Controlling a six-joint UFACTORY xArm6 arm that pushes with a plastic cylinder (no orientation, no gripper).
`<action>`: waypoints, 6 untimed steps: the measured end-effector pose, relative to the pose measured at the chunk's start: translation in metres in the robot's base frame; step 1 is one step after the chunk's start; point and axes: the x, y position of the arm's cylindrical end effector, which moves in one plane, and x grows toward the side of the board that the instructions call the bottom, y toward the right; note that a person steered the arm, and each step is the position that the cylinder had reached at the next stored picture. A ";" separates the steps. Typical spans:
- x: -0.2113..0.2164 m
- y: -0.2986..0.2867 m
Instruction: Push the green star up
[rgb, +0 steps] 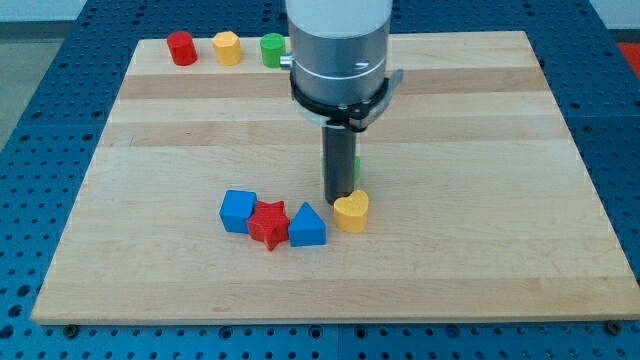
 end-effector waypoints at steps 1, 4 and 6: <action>-0.012 0.002; -0.065 0.002; -0.101 0.002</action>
